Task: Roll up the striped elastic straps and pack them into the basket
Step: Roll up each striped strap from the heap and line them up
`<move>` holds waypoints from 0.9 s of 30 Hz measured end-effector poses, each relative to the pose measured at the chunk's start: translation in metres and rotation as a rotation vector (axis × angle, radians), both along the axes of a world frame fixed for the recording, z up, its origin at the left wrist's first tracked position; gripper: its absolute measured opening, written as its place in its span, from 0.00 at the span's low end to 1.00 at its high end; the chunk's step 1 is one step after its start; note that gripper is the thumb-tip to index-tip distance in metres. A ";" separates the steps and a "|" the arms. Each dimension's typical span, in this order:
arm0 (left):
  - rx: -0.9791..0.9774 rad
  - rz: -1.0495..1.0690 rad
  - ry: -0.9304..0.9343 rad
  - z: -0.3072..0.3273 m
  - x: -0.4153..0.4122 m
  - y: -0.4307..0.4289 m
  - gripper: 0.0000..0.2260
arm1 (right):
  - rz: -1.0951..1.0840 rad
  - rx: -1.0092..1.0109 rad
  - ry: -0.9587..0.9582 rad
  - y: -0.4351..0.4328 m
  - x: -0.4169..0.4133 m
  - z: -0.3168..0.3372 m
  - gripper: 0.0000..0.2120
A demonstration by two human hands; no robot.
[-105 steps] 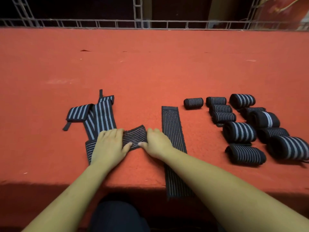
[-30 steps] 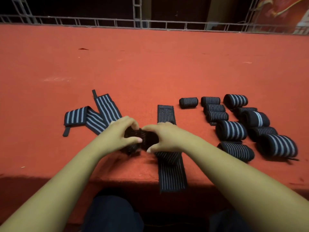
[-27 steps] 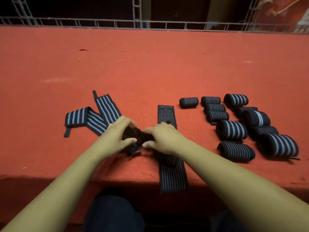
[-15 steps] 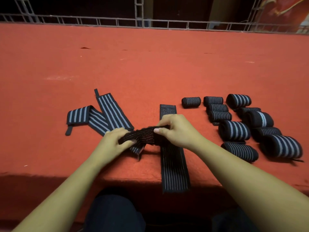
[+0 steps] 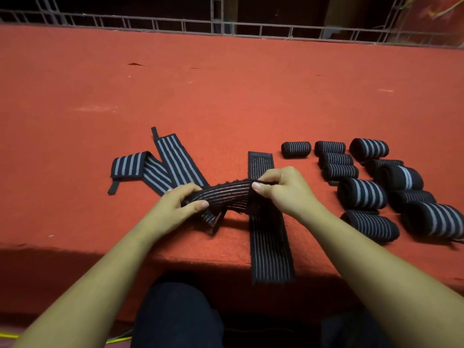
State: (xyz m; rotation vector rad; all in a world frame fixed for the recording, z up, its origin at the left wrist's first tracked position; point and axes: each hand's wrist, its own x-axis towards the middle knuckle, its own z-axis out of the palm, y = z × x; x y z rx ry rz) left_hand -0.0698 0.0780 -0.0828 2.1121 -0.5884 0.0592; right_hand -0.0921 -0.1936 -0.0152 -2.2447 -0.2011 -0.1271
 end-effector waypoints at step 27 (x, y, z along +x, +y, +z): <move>0.286 0.470 -0.534 -0.002 -0.005 -0.035 0.11 | -0.019 0.043 -0.034 -0.059 -0.025 0.022 0.11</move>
